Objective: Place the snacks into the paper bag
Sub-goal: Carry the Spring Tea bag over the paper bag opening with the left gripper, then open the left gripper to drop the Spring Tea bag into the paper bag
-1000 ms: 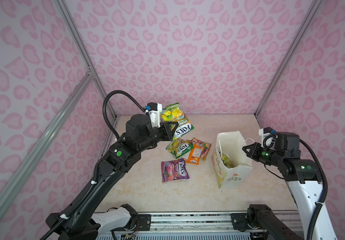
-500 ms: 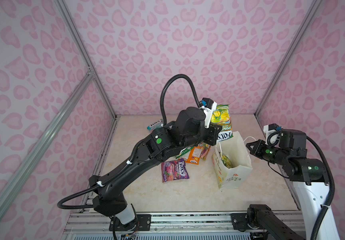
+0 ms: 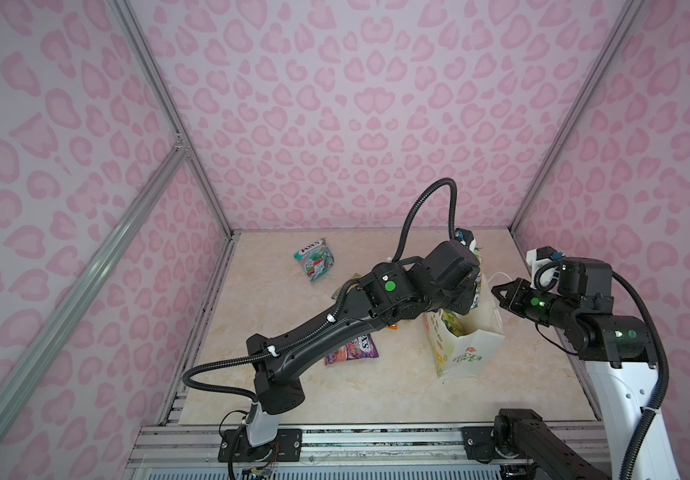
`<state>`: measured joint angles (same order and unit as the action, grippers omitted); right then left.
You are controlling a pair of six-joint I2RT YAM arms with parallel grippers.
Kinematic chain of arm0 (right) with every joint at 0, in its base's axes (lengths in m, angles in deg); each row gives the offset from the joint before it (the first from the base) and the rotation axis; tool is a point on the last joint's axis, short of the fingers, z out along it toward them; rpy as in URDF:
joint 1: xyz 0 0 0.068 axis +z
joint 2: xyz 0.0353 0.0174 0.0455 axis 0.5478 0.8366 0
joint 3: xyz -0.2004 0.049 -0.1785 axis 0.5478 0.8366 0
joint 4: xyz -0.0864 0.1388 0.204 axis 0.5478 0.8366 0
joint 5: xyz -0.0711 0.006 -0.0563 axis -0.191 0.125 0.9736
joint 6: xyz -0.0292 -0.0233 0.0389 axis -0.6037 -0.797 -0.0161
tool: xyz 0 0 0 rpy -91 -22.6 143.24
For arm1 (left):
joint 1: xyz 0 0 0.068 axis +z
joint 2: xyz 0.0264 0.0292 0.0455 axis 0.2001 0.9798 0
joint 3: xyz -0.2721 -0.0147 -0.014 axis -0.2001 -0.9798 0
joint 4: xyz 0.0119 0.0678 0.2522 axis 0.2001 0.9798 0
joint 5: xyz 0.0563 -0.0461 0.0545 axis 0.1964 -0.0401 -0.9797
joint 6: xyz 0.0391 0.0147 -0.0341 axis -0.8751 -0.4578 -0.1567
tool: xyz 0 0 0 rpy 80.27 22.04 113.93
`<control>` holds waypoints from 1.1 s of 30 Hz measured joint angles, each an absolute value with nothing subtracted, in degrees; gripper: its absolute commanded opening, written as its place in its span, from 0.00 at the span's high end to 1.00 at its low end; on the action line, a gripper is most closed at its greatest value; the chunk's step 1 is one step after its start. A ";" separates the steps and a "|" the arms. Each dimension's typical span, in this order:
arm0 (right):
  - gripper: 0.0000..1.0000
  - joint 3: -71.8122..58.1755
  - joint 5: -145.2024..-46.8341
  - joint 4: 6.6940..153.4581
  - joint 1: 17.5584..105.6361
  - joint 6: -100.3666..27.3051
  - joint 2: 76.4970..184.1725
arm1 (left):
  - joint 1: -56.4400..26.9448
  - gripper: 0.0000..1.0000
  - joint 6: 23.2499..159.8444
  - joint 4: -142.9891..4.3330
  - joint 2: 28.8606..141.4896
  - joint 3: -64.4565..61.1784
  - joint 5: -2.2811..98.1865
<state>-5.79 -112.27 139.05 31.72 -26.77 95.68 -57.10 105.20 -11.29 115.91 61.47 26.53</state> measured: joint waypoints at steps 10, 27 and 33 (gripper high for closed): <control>1.00 -4.72 -113.25 138.86 31.72 -26.57 95.48 | -57.14 0.81 108.39 -7.79 121.79 63.70 26.42; 1.00 -3.63 -113.49 138.81 31.72 -26.64 94.35 | -57.14 0.71 110.88 -6.59 128.24 65.67 27.49; 1.00 -3.54 -113.47 138.77 31.72 -26.61 94.30 | -57.14 0.56 110.97 -6.76 128.35 65.69 28.80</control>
